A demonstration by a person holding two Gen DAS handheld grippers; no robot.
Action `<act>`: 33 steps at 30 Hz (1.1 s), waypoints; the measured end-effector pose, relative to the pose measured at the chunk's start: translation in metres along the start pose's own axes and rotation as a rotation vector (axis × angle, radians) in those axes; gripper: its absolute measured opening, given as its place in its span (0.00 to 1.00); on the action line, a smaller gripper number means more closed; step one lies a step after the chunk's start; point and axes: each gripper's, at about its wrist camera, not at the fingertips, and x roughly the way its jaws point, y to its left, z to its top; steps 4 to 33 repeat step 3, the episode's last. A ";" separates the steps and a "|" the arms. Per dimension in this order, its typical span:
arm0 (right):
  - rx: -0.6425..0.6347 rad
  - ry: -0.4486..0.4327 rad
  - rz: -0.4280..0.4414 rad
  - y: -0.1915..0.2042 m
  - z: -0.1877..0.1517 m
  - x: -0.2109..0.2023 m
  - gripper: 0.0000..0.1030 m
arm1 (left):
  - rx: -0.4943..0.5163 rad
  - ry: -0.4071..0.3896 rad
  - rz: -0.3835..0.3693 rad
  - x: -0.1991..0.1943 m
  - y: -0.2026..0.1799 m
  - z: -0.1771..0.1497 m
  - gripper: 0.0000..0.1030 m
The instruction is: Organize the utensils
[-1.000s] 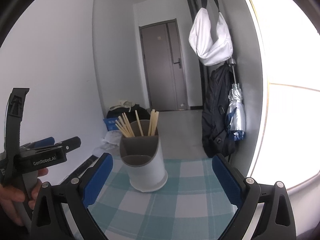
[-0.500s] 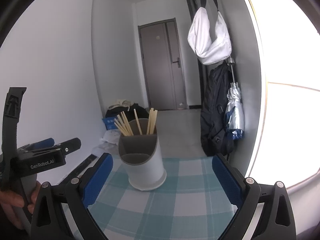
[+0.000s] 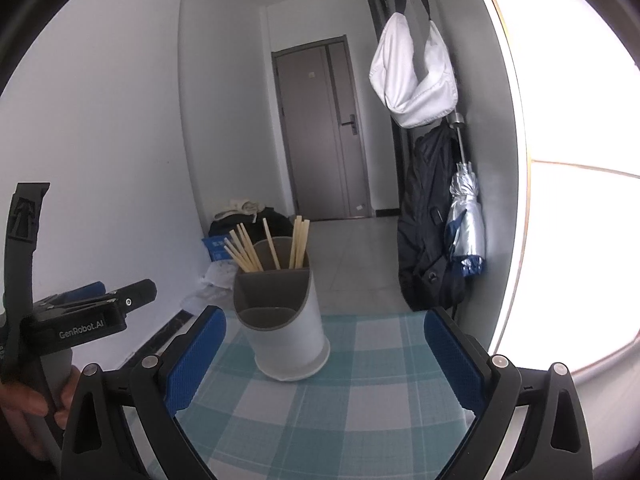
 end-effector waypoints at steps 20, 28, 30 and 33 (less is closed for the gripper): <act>0.004 0.005 0.001 -0.001 -0.001 0.002 0.98 | -0.003 0.003 -0.014 0.000 0.001 0.001 0.97; 0.004 0.005 0.001 -0.001 -0.001 0.002 0.98 | -0.003 0.003 -0.014 0.000 0.001 0.001 0.97; 0.004 0.005 0.001 -0.001 -0.001 0.002 0.98 | -0.003 0.003 -0.014 0.000 0.001 0.001 0.97; 0.004 0.005 0.001 -0.001 -0.001 0.002 0.98 | -0.003 0.003 -0.014 0.000 0.001 0.001 0.97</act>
